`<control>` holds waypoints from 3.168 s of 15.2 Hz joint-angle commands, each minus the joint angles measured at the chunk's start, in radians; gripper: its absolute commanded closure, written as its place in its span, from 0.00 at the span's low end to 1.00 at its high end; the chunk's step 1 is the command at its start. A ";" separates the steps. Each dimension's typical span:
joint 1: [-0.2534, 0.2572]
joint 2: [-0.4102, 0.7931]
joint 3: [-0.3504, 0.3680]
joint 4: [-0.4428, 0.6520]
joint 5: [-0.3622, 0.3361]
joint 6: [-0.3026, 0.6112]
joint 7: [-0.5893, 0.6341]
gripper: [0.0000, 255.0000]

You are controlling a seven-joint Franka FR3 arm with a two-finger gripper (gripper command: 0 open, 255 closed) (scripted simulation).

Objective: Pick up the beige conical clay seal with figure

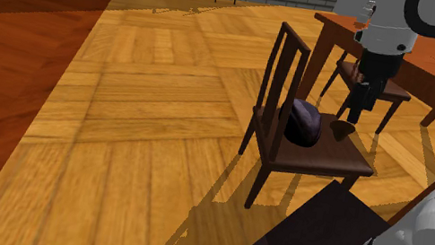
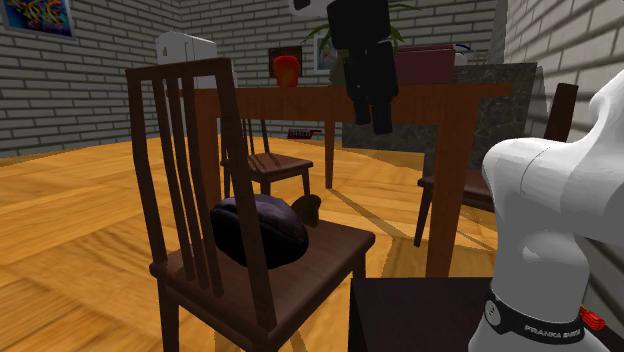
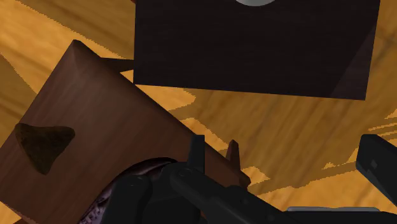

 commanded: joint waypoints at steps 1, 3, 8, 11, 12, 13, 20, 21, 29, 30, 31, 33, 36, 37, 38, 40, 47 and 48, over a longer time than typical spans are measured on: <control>0.000 0.000 0.000 0.000 0.000 0.000 0.000 0.00; -0.014 0.004 -0.035 -0.034 -0.036 0.052 -0.038 0.00; -0.052 0.039 -0.126 -0.099 -0.124 0.190 -0.129 0.00; -0.075 0.079 -0.183 -0.122 -0.172 0.278 -0.180 0.00; -0.082 0.095 -0.202 -0.127 -0.187 0.309 -0.197 0.00; -0.089 0.113 -0.222 -0.130 -0.201 0.339 -0.214 0.00; -0.125 0.280 -0.360 -0.114 -0.271 0.559 -0.333 0.00; -0.128 0.310 -0.380 -0.106 -0.275 0.590 -0.351 0.00; -0.133 0.583 -0.530 0.004 -0.221 0.826 -0.530 0.00; -0.133 0.622 -0.546 0.024 -0.200 0.853 -0.559 0.00; -0.134 0.662 -0.561 0.044 -0.176 0.878 -0.589 0.00; -0.136 0.676 -0.562 0.041 -0.169 0.895 -0.595 0.00; -0.136 0.705 -0.566 0.024 -0.156 0.939 -0.601 0.00; -0.136 0.715 -0.567 0.018 -0.151 0.954 -0.603 0.00; -0.137 0.726 -0.568 0.013 -0.146 0.968 -0.606 0.00; -0.137 0.743 -0.569 0.006 -0.137 0.991 -0.610 0.00; -0.137 0.745 -0.569 0.006 -0.135 0.993 -0.611 1.00; -0.137 0.745 -0.569 0.005 -0.136 0.992 -0.610 1.00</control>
